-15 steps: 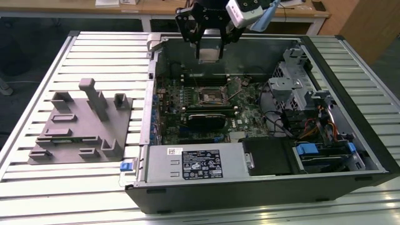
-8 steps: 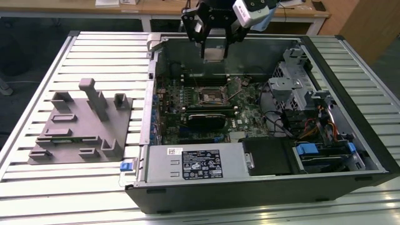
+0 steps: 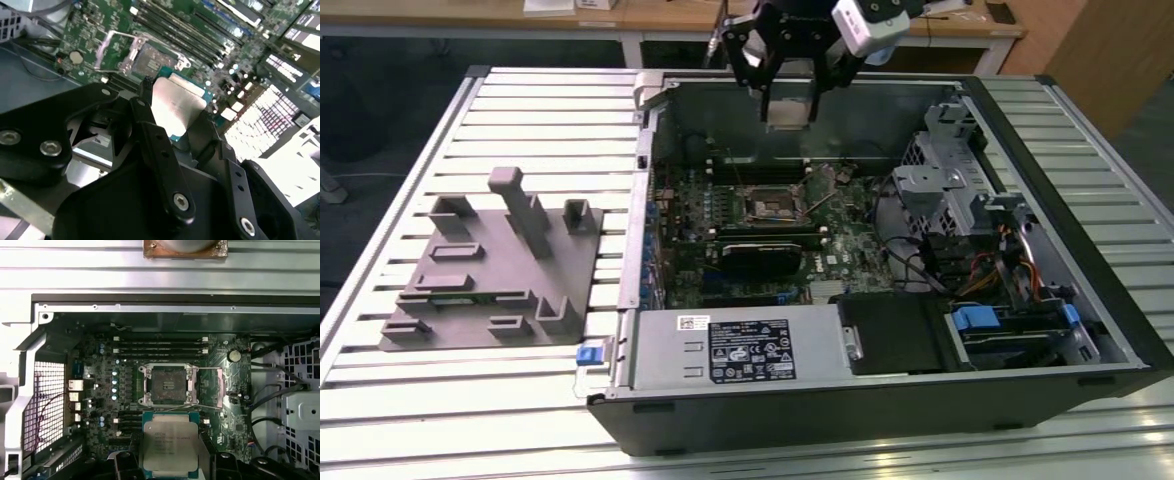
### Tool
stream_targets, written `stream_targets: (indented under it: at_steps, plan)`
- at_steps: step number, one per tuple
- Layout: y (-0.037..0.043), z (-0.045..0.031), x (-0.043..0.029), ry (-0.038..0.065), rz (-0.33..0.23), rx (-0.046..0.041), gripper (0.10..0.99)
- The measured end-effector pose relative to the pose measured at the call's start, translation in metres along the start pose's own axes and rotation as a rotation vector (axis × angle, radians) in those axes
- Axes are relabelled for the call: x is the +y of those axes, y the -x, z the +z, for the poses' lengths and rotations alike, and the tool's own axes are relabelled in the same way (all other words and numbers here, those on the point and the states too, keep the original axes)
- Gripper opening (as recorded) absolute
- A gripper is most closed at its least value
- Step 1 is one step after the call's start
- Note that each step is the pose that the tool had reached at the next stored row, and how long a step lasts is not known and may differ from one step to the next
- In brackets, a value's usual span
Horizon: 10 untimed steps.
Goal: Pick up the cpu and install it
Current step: 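Pick up the cpu and move it towards the insertion slot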
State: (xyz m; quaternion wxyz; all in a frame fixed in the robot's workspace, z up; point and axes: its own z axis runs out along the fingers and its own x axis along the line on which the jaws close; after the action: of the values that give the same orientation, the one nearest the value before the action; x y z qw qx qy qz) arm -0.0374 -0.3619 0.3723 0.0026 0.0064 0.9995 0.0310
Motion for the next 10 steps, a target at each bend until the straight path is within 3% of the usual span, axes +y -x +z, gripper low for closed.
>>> stream_targets:
  at_steps: [6, 10]
  plan:
    - [0.0097, 0.0005, 0.0057, 0.0, 0.0, 0.0, 0.529]
    - [0.0105, 0.0005, 0.006, 0.0, 0.0, 0.0, 0.529]
